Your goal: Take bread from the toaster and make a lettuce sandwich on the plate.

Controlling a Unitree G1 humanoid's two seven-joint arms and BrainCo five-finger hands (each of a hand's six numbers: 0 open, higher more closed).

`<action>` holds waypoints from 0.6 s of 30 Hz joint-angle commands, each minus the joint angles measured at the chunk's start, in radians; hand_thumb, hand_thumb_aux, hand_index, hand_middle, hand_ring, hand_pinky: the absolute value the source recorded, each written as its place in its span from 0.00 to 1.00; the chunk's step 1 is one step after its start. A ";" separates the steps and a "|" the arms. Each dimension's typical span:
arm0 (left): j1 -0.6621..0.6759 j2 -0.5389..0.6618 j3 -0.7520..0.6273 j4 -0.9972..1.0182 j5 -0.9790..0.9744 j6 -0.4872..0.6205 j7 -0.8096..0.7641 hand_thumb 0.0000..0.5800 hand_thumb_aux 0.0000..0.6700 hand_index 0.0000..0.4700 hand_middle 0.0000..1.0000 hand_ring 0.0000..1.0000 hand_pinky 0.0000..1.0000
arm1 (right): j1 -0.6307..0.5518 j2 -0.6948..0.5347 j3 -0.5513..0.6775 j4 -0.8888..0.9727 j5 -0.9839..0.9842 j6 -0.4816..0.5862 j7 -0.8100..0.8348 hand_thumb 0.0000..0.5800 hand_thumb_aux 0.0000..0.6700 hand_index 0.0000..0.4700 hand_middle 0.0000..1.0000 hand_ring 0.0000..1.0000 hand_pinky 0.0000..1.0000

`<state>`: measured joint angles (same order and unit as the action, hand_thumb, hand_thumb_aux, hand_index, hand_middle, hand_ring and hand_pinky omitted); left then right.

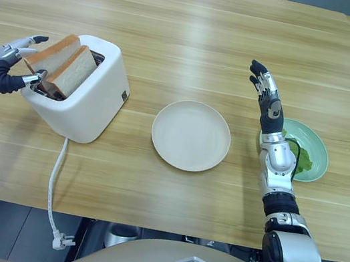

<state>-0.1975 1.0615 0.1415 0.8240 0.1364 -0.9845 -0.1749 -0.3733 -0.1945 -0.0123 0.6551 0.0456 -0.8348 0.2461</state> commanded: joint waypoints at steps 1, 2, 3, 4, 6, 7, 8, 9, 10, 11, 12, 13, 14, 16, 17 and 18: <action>-0.024 -0.010 0.023 -0.002 -0.050 -0.004 -0.039 1.00 1.00 0.98 0.00 0.00 0.00 | 0.014 -0.003 -0.007 -0.010 -0.002 0.009 0.004 0.00 0.00 0.00 0.00 0.00 0.00; -0.032 -0.012 0.029 -0.001 -0.056 0.003 -0.040 1.00 1.00 0.98 0.00 0.00 0.00 | 0.014 -0.003 -0.006 -0.010 -0.003 0.009 0.004 0.00 0.00 0.00 0.00 0.00 0.00; -0.039 -0.015 0.035 -0.002 -0.066 0.010 -0.043 1.00 1.00 0.98 0.00 0.00 0.00 | 0.014 -0.003 -0.006 -0.011 -0.004 0.009 0.003 0.00 0.00 0.00 0.00 0.00 0.00; -0.046 -0.019 0.042 -0.004 -0.073 0.018 -0.045 1.00 1.00 0.98 0.04 0.04 0.04 | 0.014 -0.003 -0.006 -0.011 -0.004 0.010 0.003 0.00 0.00 0.00 0.00 0.00 0.00; -0.052 -0.029 0.055 -0.016 -0.091 0.032 -0.054 1.00 1.00 0.98 0.08 0.08 0.08 | 0.012 -0.003 -0.005 -0.009 -0.003 0.009 0.005 0.00 0.00 0.00 0.00 0.00 0.00; -0.054 -0.035 0.060 -0.024 -0.103 0.037 -0.059 1.00 1.00 0.98 0.21 0.21 0.21 | 0.011 -0.003 -0.005 -0.007 -0.003 0.009 0.006 0.00 0.00 0.00 0.00 0.00 0.00; -0.057 -0.040 0.066 -0.033 -0.119 0.043 -0.068 1.00 1.00 0.98 0.31 0.31 0.31 | 0.011 -0.003 -0.005 -0.007 -0.003 0.009 0.006 0.00 0.00 0.00 0.00 0.00 0.00; -0.059 -0.044 0.071 -0.041 -0.131 0.049 -0.077 1.00 1.00 0.98 0.31 0.31 0.31 | 0.011 -0.003 -0.005 -0.007 -0.003 0.009 0.006 0.00 0.00 0.00 0.00 0.00 0.00; -0.063 -0.049 0.077 -0.048 -0.142 0.058 -0.085 1.00 1.00 0.98 0.65 0.65 0.65 | 0.011 -0.004 -0.005 -0.007 -0.004 0.010 0.005 0.00 0.00 0.00 0.00 0.00 0.00; -0.067 -0.052 0.081 -0.052 -0.149 0.066 -0.092 1.00 1.00 0.98 0.91 0.91 0.91 | 0.011 -0.004 -0.005 -0.007 -0.005 0.010 0.004 0.00 0.00 0.00 0.00 0.00 0.00; -0.071 -0.056 0.086 -0.057 -0.154 0.074 -0.098 1.00 1.00 0.98 1.00 1.00 1.00 | 0.011 -0.004 -0.005 -0.008 -0.005 0.011 0.004 0.00 0.00 0.00 0.00 0.00 0.00; -0.074 -0.060 0.090 -0.062 -0.160 0.083 -0.102 1.00 1.00 0.98 1.00 1.00 1.00 | 0.011 -0.005 -0.006 -0.008 -0.005 0.011 0.004 0.00 0.00 0.00 0.00 0.00 0.00; -0.080 -0.064 0.097 -0.068 -0.170 0.091 -0.107 1.00 1.00 0.98 1.00 1.00 1.00 | 0.011 -0.005 -0.006 -0.008 -0.005 0.011 0.004 0.00 0.00 0.00 0.00 0.00 0.00; -0.096 -0.074 0.113 -0.084 -0.206 0.112 -0.121 1.00 1.00 0.98 1.00 1.00 1.00 | 0.012 -0.006 -0.006 -0.009 -0.006 0.011 0.003 0.00 0.00 0.00 0.00 0.00 0.00; -0.101 -0.080 0.120 -0.093 -0.222 0.119 -0.129 1.00 1.00 0.98 1.00 1.00 1.00 | 0.012 -0.006 -0.006 -0.009 -0.006 0.011 0.002 0.00 0.00 0.00 0.00 0.00 0.00; -0.108 -0.087 0.127 -0.103 -0.238 0.129 -0.137 1.00 1.00 0.98 1.00 1.00 1.00 | 0.012 -0.006 -0.007 -0.009 -0.006 0.011 0.002 0.00 0.00 0.00 0.00 0.00 0.00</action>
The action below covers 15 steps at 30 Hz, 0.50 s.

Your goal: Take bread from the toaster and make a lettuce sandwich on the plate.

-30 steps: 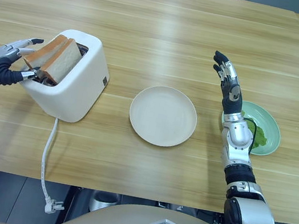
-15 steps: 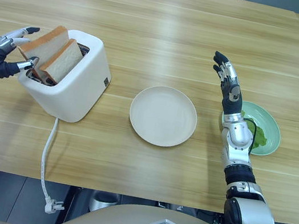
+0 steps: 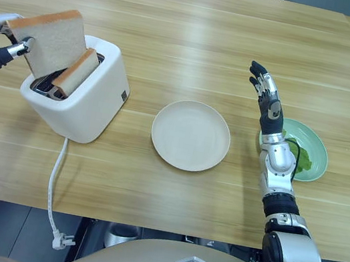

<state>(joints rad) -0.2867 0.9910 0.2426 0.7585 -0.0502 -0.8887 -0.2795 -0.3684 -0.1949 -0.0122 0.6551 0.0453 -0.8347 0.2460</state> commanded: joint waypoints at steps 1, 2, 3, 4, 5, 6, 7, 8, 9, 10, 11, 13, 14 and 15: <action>-0.027 -0.023 0.034 -0.047 -0.065 0.044 -0.038 1.00 1.00 0.98 1.00 1.00 1.00 | 0.007 -0.007 -0.008 -0.009 -0.005 0.011 0.002 0.00 0.00 0.00 0.00 0.00 0.00; -0.038 -0.029 0.044 -0.054 -0.075 0.059 -0.038 1.00 1.00 0.98 1.00 1.00 1.00 | 0.008 -0.010 -0.010 -0.010 -0.007 0.011 -0.001 0.00 0.00 0.00 0.00 0.00 0.00; -0.052 -0.035 0.053 -0.058 -0.084 0.075 -0.035 1.00 1.00 0.98 1.00 1.00 1.00 | 0.008 -0.015 -0.015 -0.011 -0.008 0.011 -0.006 0.00 0.00 0.00 0.00 0.00 0.00; -0.068 -0.039 0.061 -0.062 -0.094 0.092 -0.033 1.00 1.00 0.98 1.00 1.00 1.00 | 0.007 -0.022 -0.022 -0.011 -0.008 0.011 -0.012 0.00 0.00 0.00 0.00 0.00 0.00; -0.081 -0.044 0.067 -0.069 -0.105 0.109 -0.037 1.00 1.00 0.98 1.00 1.00 1.00 | 0.006 -0.031 -0.031 -0.011 -0.010 0.011 -0.020 0.00 0.00 0.00 0.00 0.00 0.00; -0.094 -0.048 0.072 -0.079 -0.116 0.124 -0.043 1.00 1.00 0.98 1.00 1.00 1.00 | 0.005 -0.043 -0.042 -0.012 -0.012 0.012 -0.032 0.00 0.00 0.00 0.00 0.00 0.00; -0.106 -0.052 0.077 -0.090 -0.124 0.138 -0.048 1.00 1.00 0.98 1.00 1.00 1.00 | 0.004 -0.055 -0.051 -0.013 -0.020 0.014 -0.046 0.00 0.00 0.00 0.00 0.00 0.00; -0.117 -0.054 0.080 -0.099 -0.127 0.149 -0.050 1.00 1.00 0.98 1.00 1.00 1.00 | 0.003 -0.068 -0.059 -0.013 -0.034 0.014 -0.063 0.00 0.00 0.00 0.00 0.00 0.00; -0.130 -0.054 0.082 -0.105 -0.123 0.159 -0.046 1.00 1.00 0.98 1.00 1.00 1.00 | 0.004 -0.086 -0.066 -0.011 -0.063 0.013 -0.088 0.00 0.00 0.00 0.00 0.00 0.00; -0.132 -0.053 0.092 -0.119 -0.120 0.170 -0.041 1.00 1.00 0.98 1.00 1.00 1.00 | 0.002 -0.103 -0.069 -0.003 -0.091 0.012 -0.112 0.00 0.00 0.00 0.00 0.00 0.00; -0.138 -0.052 0.098 -0.130 -0.118 0.181 -0.036 1.00 1.00 0.98 1.00 1.00 1.00 | 0.001 -0.120 -0.076 0.004 -0.109 0.012 -0.131 0.00 0.00 0.00 0.00 0.00 0.00; -0.154 -0.053 0.107 -0.150 -0.119 0.205 -0.032 1.00 1.00 0.98 1.00 1.00 1.00 | 0.008 -0.149 -0.090 0.008 -0.123 0.013 -0.155 0.00 0.00 0.00 0.00 0.00 0.00; -0.165 -0.055 0.110 -0.160 -0.120 0.216 -0.032 1.00 1.00 0.98 1.00 1.00 1.00 | 0.014 -0.162 -0.096 0.008 -0.131 0.013 -0.168 0.00 0.00 0.00 0.00 0.00 0.00; -0.178 -0.060 0.112 -0.173 -0.127 0.230 -0.035 1.00 1.00 0.98 1.00 1.00 1.00 | 0.020 -0.177 -0.103 0.010 -0.146 0.016 -0.186 0.00 0.00 0.00 0.00 0.00 0.00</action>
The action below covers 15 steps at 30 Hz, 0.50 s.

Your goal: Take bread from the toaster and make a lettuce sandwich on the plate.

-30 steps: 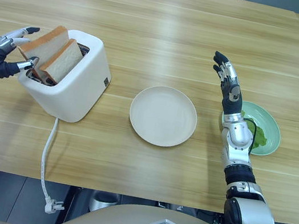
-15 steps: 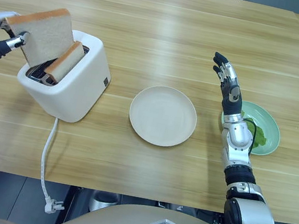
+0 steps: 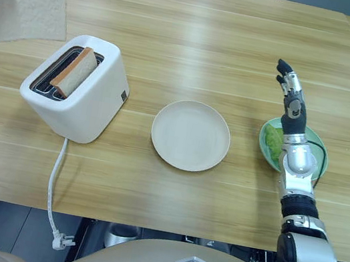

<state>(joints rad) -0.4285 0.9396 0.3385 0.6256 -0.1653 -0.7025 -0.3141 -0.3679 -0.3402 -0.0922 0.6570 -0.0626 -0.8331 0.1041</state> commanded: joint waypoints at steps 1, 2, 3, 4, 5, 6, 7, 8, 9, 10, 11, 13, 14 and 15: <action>-0.049 -0.014 0.016 -0.057 -0.024 0.057 -0.009 1.00 1.00 0.98 1.00 1.00 1.00 | 0.026 -0.047 -0.029 0.008 -0.054 0.018 -0.061 0.00 0.00 0.00 0.00 0.00 0.00; -0.060 -0.022 0.014 -0.075 -0.040 0.070 -0.022 1.00 1.00 0.98 1.00 1.00 1.00 | 0.031 -0.060 -0.034 0.011 -0.070 0.021 -0.079 0.00 0.00 0.00 0.00 0.00 0.00; -0.075 -0.037 0.009 -0.099 -0.063 0.088 -0.040 1.00 1.00 0.98 1.00 1.00 1.00 | 0.038 -0.074 -0.037 0.016 -0.095 0.026 -0.105 0.00 0.00 0.00 0.00 0.00 0.00; -0.087 -0.054 0.000 -0.127 -0.090 0.108 -0.061 1.00 1.00 0.98 1.00 1.00 1.00 | 0.046 -0.088 -0.040 0.020 -0.125 0.033 -0.135 0.00 0.00 0.00 0.00 0.00 0.00; -0.097 -0.073 -0.013 -0.156 -0.112 0.128 -0.083 1.00 1.00 0.98 1.00 1.00 1.00 | 0.053 -0.102 -0.039 0.024 -0.158 0.044 -0.168 0.00 0.00 0.00 0.00 0.00 0.00; -0.107 -0.100 -0.033 -0.193 -0.129 0.148 -0.105 1.00 1.00 0.98 1.00 1.00 1.00 | 0.059 -0.119 -0.038 0.031 -0.197 0.061 -0.210 0.00 0.00 0.00 0.00 0.00 0.00; -0.114 -0.122 -0.049 -0.223 -0.141 0.166 -0.123 1.00 1.00 0.98 1.00 1.00 1.00 | 0.064 -0.131 -0.037 0.034 -0.228 0.075 -0.244 0.00 0.00 0.00 0.00 0.00 0.00; -0.116 -0.143 -0.061 -0.254 -0.155 0.185 -0.143 1.00 1.00 0.98 1.00 1.00 1.00 | 0.068 -0.143 -0.032 0.037 -0.257 0.087 -0.274 0.00 0.00 0.00 0.00 0.00 0.00; -0.116 -0.167 -0.072 -0.289 -0.180 0.209 -0.166 1.00 1.00 0.98 1.00 1.00 1.00 | 0.070 -0.153 -0.025 0.042 -0.287 0.100 -0.304 0.00 0.00 0.00 0.00 0.00 0.00; -0.116 -0.190 -0.078 -0.324 -0.209 0.239 -0.184 1.00 1.00 0.98 1.00 1.00 1.00 | 0.070 -0.162 -0.015 0.047 -0.319 0.114 -0.336 0.00 0.00 0.00 0.00 0.00 0.00; -0.117 -0.215 -0.087 -0.358 -0.241 0.279 -0.203 1.00 1.00 0.98 1.00 1.00 1.00 | 0.067 -0.172 -0.002 0.053 -0.357 0.134 -0.370 0.00 0.00 0.00 0.00 0.00 0.00; -0.121 -0.257 -0.115 -0.402 -0.255 0.329 -0.225 1.00 1.00 0.98 1.00 1.00 1.00 | 0.057 -0.188 0.024 0.069 -0.425 0.175 -0.432 0.00 0.00 0.00 0.00 0.00 0.00; -0.124 -0.280 -0.134 -0.410 -0.246 0.345 -0.234 1.00 1.00 0.98 1.00 1.00 1.00 | 0.049 -0.197 0.043 0.077 -0.462 0.201 -0.464 0.00 0.00 0.00 0.00 0.00 0.00; -0.129 -0.301 -0.154 -0.409 -0.236 0.357 -0.246 1.00 1.00 0.98 1.00 1.00 1.00 | 0.042 -0.204 0.060 0.083 -0.494 0.227 -0.494 0.00 0.00 0.00 0.00 0.00 0.00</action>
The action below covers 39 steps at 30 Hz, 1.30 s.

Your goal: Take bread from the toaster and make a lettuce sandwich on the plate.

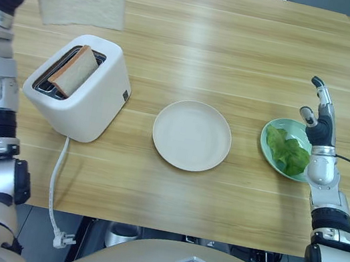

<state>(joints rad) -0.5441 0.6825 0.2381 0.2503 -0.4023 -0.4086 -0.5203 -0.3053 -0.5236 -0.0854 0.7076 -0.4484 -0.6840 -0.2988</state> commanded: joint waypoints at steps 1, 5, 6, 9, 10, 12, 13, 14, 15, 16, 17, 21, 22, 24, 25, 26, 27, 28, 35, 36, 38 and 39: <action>-0.016 -0.065 -0.070 -0.035 0.005 0.079 -0.051 1.00 1.00 0.98 1.00 1.00 1.00 | -0.030 -0.028 0.071 0.041 -0.138 0.102 -0.118 0.00 0.00 0.00 0.00 0.00 0.00; -0.044 -0.153 -0.145 0.027 0.053 0.114 -0.092 1.00 1.00 0.98 1.00 1.00 1.00 | -0.067 -0.057 0.130 0.089 -0.223 0.199 -0.204 0.00 0.00 0.00 0.00 0.00 0.00; -0.056 -0.174 -0.163 0.057 0.073 0.113 -0.096 1.00 1.00 0.98 1.00 1.00 1.00 | -0.077 -0.066 0.144 0.105 -0.240 0.224 -0.223 0.00 0.00 0.00 0.00 0.00 0.00; -0.111 -0.252 -0.228 0.209 0.149 0.099 -0.106 1.00 1.00 0.98 1.00 1.00 1.00 | -0.104 -0.089 0.201 0.138 -0.307 0.309 -0.261 0.00 0.00 0.00 0.00 0.00 0.00; -0.133 -0.278 -0.245 0.274 0.173 0.088 -0.113 1.00 1.00 0.98 1.00 1.00 1.00 | -0.115 -0.094 0.223 0.149 -0.327 0.339 -0.273 0.00 0.00 0.00 0.00 0.00 0.00; -0.168 -0.315 -0.269 0.390 0.217 0.060 -0.118 1.00 1.00 0.98 1.00 1.00 1.00 | -0.131 -0.103 0.255 0.171 -0.358 0.390 -0.296 0.00 0.00 0.00 0.00 0.00 0.00; -0.186 -0.333 -0.279 0.448 0.238 0.045 -0.118 1.00 1.00 0.98 1.00 1.00 1.00 | -0.141 -0.107 0.271 0.188 -0.370 0.412 -0.307 0.00 0.00 0.00 0.00 0.00 0.00; -0.207 -0.352 -0.287 0.506 0.252 0.036 -0.121 1.00 1.00 0.98 1.00 1.00 1.00 | -0.149 -0.111 0.288 0.207 -0.384 0.437 -0.320 0.00 0.00 0.00 0.00 0.00 0.00; -0.225 -0.368 -0.295 0.556 0.266 0.024 -0.124 1.00 1.00 0.98 1.00 1.00 1.00 | -0.157 -0.117 0.308 0.224 -0.404 0.470 -0.331 0.00 0.00 0.00 0.00 0.00 0.00; -0.243 -0.382 -0.297 0.601 0.276 0.013 -0.127 1.00 1.00 0.98 1.00 1.00 1.00 | -0.164 -0.123 0.331 0.241 -0.429 0.509 -0.342 0.00 0.00 0.00 0.00 0.00 0.00; -0.265 -0.395 -0.297 0.652 0.285 0.005 -0.133 1.00 1.00 0.98 1.00 1.00 1.00 | -0.170 -0.129 0.352 0.257 -0.446 0.541 -0.344 0.00 0.00 0.00 0.00 0.00 0.00; -0.328 -0.442 -0.303 0.816 0.325 -0.004 -0.140 1.00 1.00 0.98 1.00 1.00 1.00 | -0.178 -0.148 0.424 0.296 -0.491 0.617 -0.325 0.00 0.00 0.00 0.00 0.00 0.00; -0.338 -0.452 -0.305 0.851 0.336 0.002 -0.135 1.00 1.00 0.98 1.00 1.00 1.00 | -0.178 -0.151 0.440 0.299 -0.497 0.624 -0.315 0.00 0.00 0.00 0.00 0.00 0.00; -0.352 -0.471 -0.311 0.907 0.363 0.009 -0.125 1.00 1.00 0.98 1.00 1.00 1.00 | -0.171 -0.156 0.466 0.299 -0.501 0.633 -0.299 0.00 0.00 0.00 0.00 0.00 0.00; -0.354 -0.479 -0.317 0.927 0.377 0.010 -0.123 1.00 1.00 0.98 1.00 1.00 1.00 | -0.162 -0.159 0.475 0.295 -0.499 0.634 -0.293 0.00 0.00 0.00 0.00 0.00 0.00; -0.354 -0.488 -0.318 0.942 0.385 0.013 -0.128 1.00 1.00 0.98 1.00 1.00 1.00 | -0.155 -0.161 0.483 0.294 -0.498 0.639 -0.288 0.00 0.00 0.00 0.00 0.00 0.00; -0.353 -0.494 -0.317 0.952 0.389 0.016 -0.136 1.00 1.00 0.98 1.00 1.00 1.00 | -0.147 -0.165 0.490 0.287 -0.497 0.645 -0.282 0.00 0.00 0.00 0.00 0.00 0.00; -0.352 -0.500 -0.312 0.962 0.389 0.025 -0.148 1.00 1.00 0.98 1.00 1.00 1.00 | -0.134 -0.171 0.499 0.273 -0.497 0.648 -0.276 0.00 0.00 0.00 0.00 0.00 0.00; -0.323 -0.514 -0.340 0.992 0.451 0.034 -0.173 1.00 1.00 0.98 1.00 1.00 1.00 | -0.054 -0.186 0.526 0.154 -0.491 0.661 -0.218 0.00 0.00 0.00 0.00 0.00 0.00; -0.319 -0.516 -0.346 0.996 0.463 0.037 -0.173 1.00 1.00 0.98 1.00 1.00 1.00 | -0.050 -0.185 0.531 0.158 -0.491 0.660 -0.211 0.00 0.00 0.00 0.00 0.00 0.00; -0.313 -0.523 -0.357 1.004 0.483 0.040 -0.169 1.00 1.00 0.98 1.00 1.00 1.00 | -0.047 -0.176 0.539 0.183 -0.487 0.652 -0.205 0.00 0.00 0.00 0.00 0.00 0.00; -0.307 -0.525 -0.363 1.008 0.497 0.038 -0.159 1.00 1.00 0.98 1.00 1.00 1.00 | -0.055 -0.167 0.546 0.202 -0.485 0.644 -0.199 0.00 0.00 0.00 0.00 0.00 0.00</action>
<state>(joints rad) -0.8649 0.1617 -0.1037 1.2355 0.0620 -0.3820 -0.6875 -0.3660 -0.7012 0.4388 0.8817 -0.9400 -0.0264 -0.5206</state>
